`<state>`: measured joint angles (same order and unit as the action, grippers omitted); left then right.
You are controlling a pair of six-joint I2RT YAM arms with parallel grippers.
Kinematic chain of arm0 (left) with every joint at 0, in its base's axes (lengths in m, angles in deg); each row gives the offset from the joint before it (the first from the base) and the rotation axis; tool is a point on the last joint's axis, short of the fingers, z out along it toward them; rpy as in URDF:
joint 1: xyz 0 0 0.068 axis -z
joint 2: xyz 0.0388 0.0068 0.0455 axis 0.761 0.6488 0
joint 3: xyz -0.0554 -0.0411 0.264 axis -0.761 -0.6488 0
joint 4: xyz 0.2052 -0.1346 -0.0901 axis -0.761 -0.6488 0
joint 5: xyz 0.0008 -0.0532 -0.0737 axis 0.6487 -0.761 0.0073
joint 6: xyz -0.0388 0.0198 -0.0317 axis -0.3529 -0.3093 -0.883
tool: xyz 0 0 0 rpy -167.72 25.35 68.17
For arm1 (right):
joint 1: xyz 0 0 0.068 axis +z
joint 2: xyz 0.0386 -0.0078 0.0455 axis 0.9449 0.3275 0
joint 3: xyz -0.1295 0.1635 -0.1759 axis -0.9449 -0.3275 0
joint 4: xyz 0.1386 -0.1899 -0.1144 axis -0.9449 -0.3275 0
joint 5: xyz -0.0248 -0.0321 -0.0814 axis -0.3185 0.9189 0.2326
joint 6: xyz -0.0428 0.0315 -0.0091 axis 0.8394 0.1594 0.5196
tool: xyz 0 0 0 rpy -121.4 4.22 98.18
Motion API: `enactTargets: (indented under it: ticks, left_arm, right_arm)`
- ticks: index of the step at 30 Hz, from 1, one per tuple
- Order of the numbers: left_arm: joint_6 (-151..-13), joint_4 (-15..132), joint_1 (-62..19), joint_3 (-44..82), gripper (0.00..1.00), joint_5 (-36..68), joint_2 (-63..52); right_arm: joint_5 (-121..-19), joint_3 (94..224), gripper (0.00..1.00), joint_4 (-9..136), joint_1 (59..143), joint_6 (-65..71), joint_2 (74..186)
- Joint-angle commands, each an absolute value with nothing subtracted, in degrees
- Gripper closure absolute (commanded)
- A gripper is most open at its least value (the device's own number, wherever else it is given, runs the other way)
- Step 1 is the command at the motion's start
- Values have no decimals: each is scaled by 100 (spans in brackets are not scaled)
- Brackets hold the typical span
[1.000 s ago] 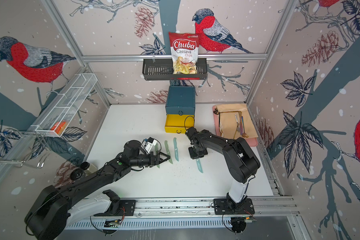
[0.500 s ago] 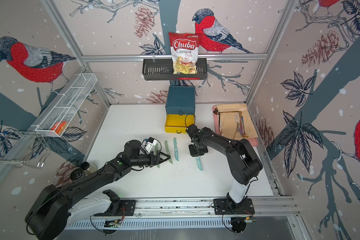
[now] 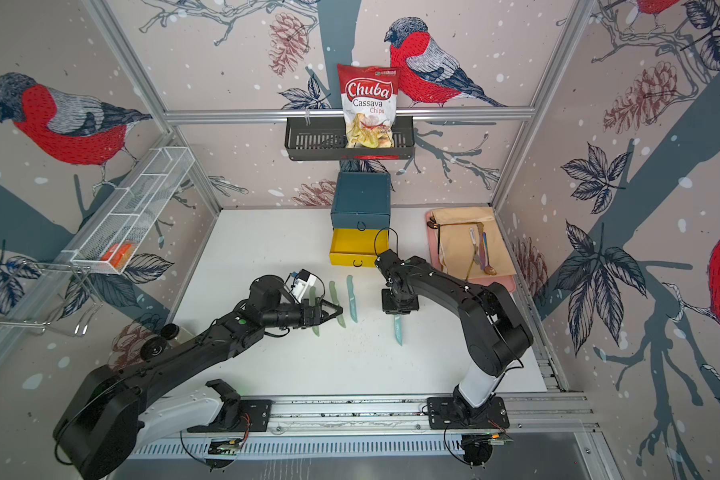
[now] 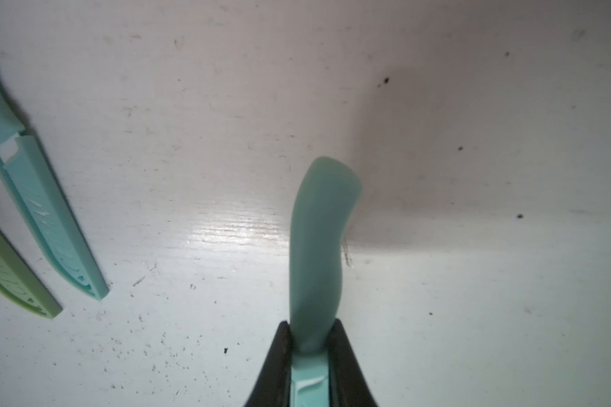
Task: Place the fruit knives into the drawer by color
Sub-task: Pick up the fruit knife from the center of the board, then place the fruit knife in the storage box.
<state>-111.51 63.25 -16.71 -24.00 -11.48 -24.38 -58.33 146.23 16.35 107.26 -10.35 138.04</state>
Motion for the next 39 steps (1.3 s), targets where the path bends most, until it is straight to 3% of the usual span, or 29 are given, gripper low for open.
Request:
enactTargets:
  ticks: [1,11,19,30,39]
  left_arm:
    - [-10997,6296,-1659,-2295,3,-1250,-2414]
    - [-10867,6136,-1665,-2111,3,-1262,-2374]
    - [-10651,5866,-1661,-1814,3,-1222,-2265]
    - [-10126,5226,-1683,-1230,3,-1155,-2064]
    - [-9632,4728,-2749,-405,3,-1478,-1944]
  right_arm:
    - [-5764,14614,100,1415,10727,-1778,13639]
    - [-6487,14367,100,1658,10506,-3089,13164]
    - [-7381,13617,100,2659,9987,-4569,12177]
    - [-7666,13624,100,3248,9854,-6473,11484]
    - [-7659,14399,100,4228,9898,-7622,11743]
